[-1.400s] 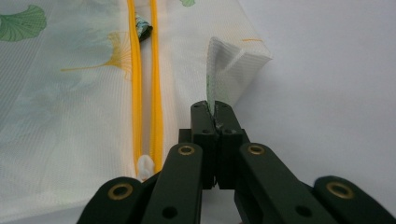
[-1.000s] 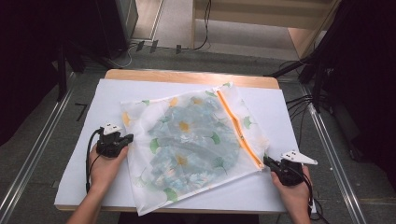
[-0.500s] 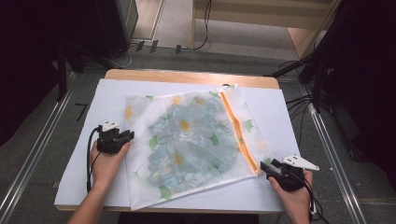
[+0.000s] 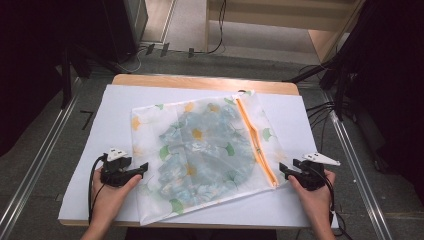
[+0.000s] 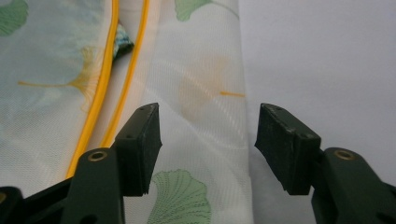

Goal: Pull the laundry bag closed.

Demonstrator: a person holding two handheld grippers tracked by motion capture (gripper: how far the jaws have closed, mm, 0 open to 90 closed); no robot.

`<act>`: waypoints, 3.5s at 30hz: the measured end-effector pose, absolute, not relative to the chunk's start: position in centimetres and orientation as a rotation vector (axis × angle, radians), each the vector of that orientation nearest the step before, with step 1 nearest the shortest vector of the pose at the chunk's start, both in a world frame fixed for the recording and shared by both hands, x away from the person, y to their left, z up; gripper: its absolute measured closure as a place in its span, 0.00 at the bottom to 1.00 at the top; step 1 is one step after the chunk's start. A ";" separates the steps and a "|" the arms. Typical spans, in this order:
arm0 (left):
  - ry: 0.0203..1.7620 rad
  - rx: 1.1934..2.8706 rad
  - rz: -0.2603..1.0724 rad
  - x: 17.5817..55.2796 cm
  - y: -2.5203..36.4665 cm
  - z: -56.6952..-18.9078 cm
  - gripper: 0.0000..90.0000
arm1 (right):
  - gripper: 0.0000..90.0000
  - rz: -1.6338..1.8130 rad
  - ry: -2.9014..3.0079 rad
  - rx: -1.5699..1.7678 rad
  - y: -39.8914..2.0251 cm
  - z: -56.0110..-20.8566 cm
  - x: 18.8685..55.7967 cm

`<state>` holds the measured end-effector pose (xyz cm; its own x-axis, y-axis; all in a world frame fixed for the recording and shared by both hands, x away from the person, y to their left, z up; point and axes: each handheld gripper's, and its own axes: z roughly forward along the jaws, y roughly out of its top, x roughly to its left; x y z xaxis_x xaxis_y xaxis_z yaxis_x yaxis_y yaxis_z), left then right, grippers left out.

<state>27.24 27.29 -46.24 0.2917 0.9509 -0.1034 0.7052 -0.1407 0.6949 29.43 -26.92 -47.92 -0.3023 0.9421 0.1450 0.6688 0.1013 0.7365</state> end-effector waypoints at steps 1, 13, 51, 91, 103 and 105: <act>1.472 1.924 0.478 27.2 27.0 -46.2 0.37 | 0.50 1.022 2.034 1.588 -26.8 -48.2 29.5; 1.452 1.972 0.494 27.1 24.8 -46.2 0.41 | 0.87 0.952 2.008 1.578 -26.1 -48.4 28.7; 1.496 1.913 0.595 33.4 28.6 -46.1 1.00 | 1.00 1.066 2.179 1.403 -22.1 -48.1 23.3; 0.970 1.998 0.337 23.2 12.6 -45.1 0.82 | 1.00 1.192 2.235 1.332 -19.5 -47.0 21.1; 0.863 2.128 0.299 24.1 7.1 -46.9 1.00 | 0.99 1.218 2.254 1.309 -19.0 -47.3 19.6; 0.881 2.150 0.311 24.5 7.4 -47.5 1.00 | 0.94 1.243 2.263 1.298 -18.8 -47.6 19.4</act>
<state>24.50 7.39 -47.49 0.7305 0.6800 -0.0624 0.4904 -0.4588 0.7409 19.37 -18.81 -47.63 -0.5715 0.7994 0.1854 0.5852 0.2386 0.7750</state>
